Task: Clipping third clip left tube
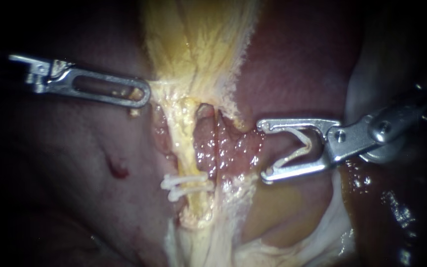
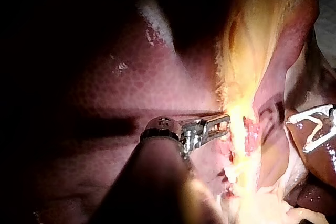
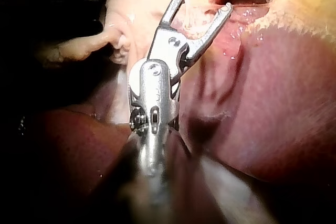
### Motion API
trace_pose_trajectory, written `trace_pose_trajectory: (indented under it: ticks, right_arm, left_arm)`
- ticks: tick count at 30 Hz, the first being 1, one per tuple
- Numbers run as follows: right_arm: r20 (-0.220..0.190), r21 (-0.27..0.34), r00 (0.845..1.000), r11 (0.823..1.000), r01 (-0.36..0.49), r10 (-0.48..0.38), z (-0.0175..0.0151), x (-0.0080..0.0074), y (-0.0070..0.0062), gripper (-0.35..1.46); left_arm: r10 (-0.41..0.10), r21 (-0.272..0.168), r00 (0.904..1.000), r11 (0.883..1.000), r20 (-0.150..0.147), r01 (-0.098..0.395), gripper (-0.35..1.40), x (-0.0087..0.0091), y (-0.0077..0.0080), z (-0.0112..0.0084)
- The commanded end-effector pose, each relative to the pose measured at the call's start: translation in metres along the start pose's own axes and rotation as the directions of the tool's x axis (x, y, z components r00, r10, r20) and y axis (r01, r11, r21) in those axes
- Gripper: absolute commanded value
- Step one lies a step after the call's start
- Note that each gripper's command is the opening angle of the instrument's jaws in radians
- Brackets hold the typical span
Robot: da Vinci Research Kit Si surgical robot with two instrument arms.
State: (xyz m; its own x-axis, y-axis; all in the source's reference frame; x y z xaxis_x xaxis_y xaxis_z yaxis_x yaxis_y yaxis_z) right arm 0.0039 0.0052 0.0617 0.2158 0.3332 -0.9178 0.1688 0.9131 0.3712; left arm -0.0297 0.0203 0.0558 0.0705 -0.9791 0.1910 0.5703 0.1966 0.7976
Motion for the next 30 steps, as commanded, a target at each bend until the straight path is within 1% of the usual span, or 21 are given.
trace_pose_trajectory:
  ticks: [1,5,9,15,23,27,30]
  right_arm:
    - [0.000,-0.001,1.000,1.000,0.000,0.000,0.0000,0.0001,0.0000,0.50]
    - [0.000,0.000,1.000,1.000,0.000,0.000,0.0001,0.0001,0.0000,0.50]
    - [-0.001,0.000,1.000,1.000,0.000,0.000,0.0005,0.0001,0.0000,0.50]
    - [-0.007,0.013,1.000,1.000,0.012,-0.012,0.0029,-0.0006,-0.0001,0.50]
    - [-0.020,0.030,0.996,0.996,-0.083,0.084,0.0067,-0.0024,0.0004,0.50]
    - [-0.018,0.043,0.992,0.991,-0.124,0.125,0.0086,-0.0035,0.0007,0.49]
    - [-0.008,0.055,0.988,0.987,-0.152,0.153,0.0097,-0.0042,0.0008,0.49]
  left_arm:
    - [0.002,-0.001,1.0000,1.000,0.001,-0.002,-0.35,0.0000,-0.0003,-0.0001]
    - [0.000,-0.004,1.0000,1.000,0.003,0.000,-0.35,0.0002,-0.0008,-0.0003]
    - [0.000,-0.004,1.0000,1.000,0.003,0.000,-0.35,0.0002,-0.0008,-0.0003]
    - [-0.001,-0.008,1.0000,1.000,0.007,0.001,-0.35,0.0004,-0.0010,-0.0002]
    - [-0.001,0.000,1.0000,1.000,0.001,0.001,-0.35,0.0007,-0.0014,0.0003]
    - [-0.002,0.000,1.0000,1.000,0.002,0.002,-0.35,0.0007,-0.0015,0.0004]
    - [-0.002,-0.001,1.0000,1.000,0.002,0.002,-0.35,0.0007,-0.0016,0.0004]
